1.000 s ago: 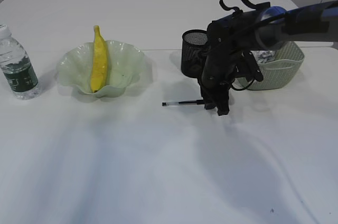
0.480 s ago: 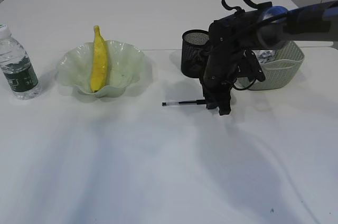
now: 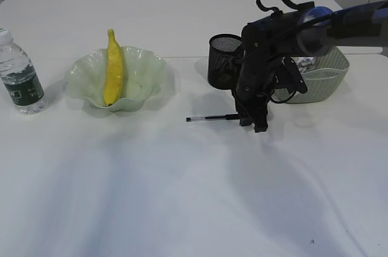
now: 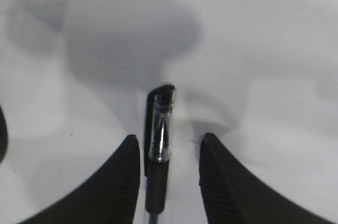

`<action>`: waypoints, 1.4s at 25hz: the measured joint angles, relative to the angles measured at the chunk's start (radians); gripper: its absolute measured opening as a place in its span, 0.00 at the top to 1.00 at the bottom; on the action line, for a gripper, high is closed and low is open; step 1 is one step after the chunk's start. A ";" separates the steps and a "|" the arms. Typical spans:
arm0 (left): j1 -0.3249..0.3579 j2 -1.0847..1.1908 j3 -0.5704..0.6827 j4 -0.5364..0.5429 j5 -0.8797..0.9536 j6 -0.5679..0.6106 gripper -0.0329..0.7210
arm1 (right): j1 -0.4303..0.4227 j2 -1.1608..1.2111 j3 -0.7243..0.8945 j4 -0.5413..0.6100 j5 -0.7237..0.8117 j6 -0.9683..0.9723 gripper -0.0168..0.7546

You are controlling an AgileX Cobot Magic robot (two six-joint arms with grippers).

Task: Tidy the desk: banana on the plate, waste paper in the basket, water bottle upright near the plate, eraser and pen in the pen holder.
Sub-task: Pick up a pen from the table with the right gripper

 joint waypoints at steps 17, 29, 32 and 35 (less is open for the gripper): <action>0.000 0.000 0.000 -0.004 0.000 0.000 0.26 | 0.000 0.000 0.000 -0.035 0.018 0.000 0.61; 0.000 0.000 0.000 -0.026 0.001 0.000 0.26 | 0.000 0.000 0.000 0.028 0.014 -0.002 0.61; 0.000 0.000 0.000 -0.027 0.004 0.000 0.26 | 0.000 0.000 0.000 0.028 0.014 -0.002 0.61; 0.000 0.000 0.000 -0.027 0.004 0.000 0.26 | 0.000 0.000 0.000 0.022 0.014 0.006 0.61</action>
